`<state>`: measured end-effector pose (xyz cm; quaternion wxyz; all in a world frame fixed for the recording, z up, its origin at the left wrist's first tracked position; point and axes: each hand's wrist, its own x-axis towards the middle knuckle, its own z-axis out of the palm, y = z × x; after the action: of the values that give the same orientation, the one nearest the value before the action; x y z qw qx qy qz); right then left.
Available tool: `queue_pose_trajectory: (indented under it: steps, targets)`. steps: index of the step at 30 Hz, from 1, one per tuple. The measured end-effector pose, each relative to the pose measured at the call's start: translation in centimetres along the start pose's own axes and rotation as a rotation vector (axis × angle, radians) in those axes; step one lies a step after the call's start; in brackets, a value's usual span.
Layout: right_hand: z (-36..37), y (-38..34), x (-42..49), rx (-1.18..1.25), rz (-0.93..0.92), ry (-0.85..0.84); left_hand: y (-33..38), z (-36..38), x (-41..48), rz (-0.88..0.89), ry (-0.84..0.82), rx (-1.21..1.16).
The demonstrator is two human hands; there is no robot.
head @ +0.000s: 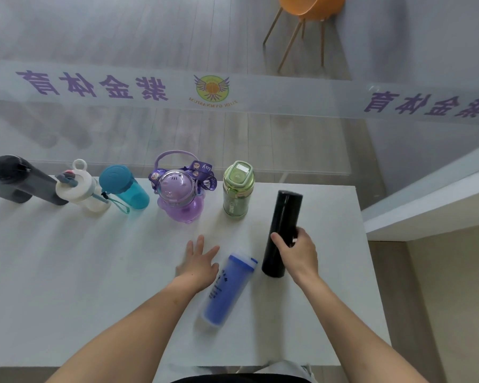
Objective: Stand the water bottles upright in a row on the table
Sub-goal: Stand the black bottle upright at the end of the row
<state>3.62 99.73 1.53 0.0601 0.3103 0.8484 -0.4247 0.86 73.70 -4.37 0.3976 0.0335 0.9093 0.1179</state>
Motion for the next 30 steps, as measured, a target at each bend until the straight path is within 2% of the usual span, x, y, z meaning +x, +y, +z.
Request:
queue_pose_trajectory:
  steps: [4,9,18,30]
  targets:
    - [0.1,-0.6,1.2,0.211,-0.098,0.018,-0.1,-0.1,0.2,-0.001,-0.005,-0.003]
    - [0.7,0.4,0.7,0.240,-0.172,-0.022,-0.6,0.2,0.5,0.016,-0.019,-0.008]
    - [1.0,1.2,0.0,0.297,-0.138,-0.027,-0.8,0.3,0.9,0.021,-0.006,-0.027]
    - [1.7,-2.0,5.7,0.293,-0.203,-0.024,-1.0,0.5,1.0,0.029,-0.014,-0.020]
